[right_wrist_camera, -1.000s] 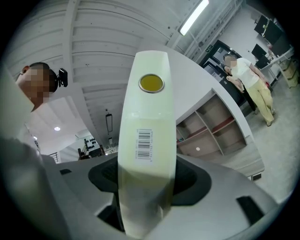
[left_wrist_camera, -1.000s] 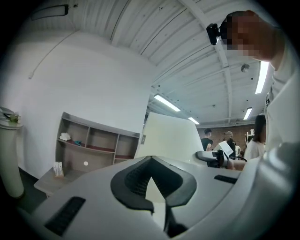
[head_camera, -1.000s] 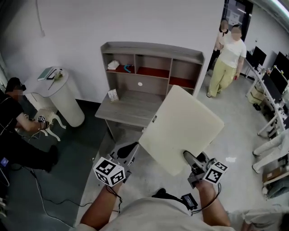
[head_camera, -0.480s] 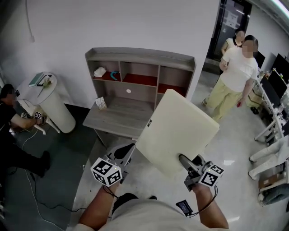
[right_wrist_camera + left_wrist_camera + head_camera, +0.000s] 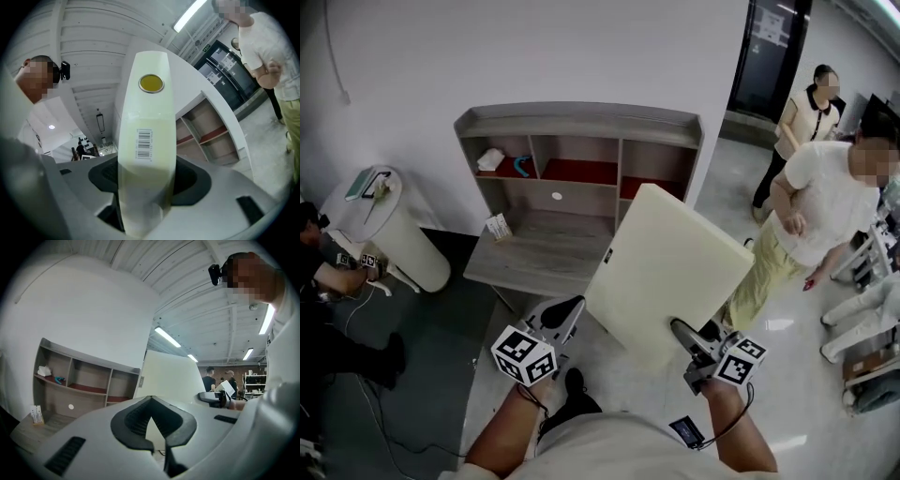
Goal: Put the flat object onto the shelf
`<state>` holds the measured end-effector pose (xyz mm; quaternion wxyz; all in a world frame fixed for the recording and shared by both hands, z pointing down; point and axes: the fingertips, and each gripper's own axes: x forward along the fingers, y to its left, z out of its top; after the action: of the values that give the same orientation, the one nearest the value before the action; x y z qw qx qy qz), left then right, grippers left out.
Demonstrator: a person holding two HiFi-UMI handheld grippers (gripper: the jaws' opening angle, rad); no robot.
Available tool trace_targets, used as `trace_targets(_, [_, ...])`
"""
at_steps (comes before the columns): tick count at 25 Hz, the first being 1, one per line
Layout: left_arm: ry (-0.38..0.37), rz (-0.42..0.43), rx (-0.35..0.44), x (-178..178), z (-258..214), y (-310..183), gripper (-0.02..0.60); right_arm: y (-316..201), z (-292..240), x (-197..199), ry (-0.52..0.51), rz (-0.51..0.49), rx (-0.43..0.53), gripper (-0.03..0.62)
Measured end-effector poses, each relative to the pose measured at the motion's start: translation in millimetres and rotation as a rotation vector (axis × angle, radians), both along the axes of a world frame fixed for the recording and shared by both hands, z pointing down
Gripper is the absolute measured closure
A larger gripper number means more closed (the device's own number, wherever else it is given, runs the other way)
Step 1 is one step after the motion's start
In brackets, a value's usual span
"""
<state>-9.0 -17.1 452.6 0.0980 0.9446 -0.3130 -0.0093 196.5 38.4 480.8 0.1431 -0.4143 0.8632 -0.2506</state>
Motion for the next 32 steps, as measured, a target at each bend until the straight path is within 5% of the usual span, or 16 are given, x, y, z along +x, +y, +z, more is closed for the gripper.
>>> trace_targets(22, [0.007,0.154,0.041,-70,-14,-205,0.566,-179,-36,-70,0.068,0.159,0.050,0.309])
trace_targets(32, [-0.015,0.182,0.063,-62,-16,-251,0.567,-229,-38,-69,0.091,0.161,0.060,0.310])
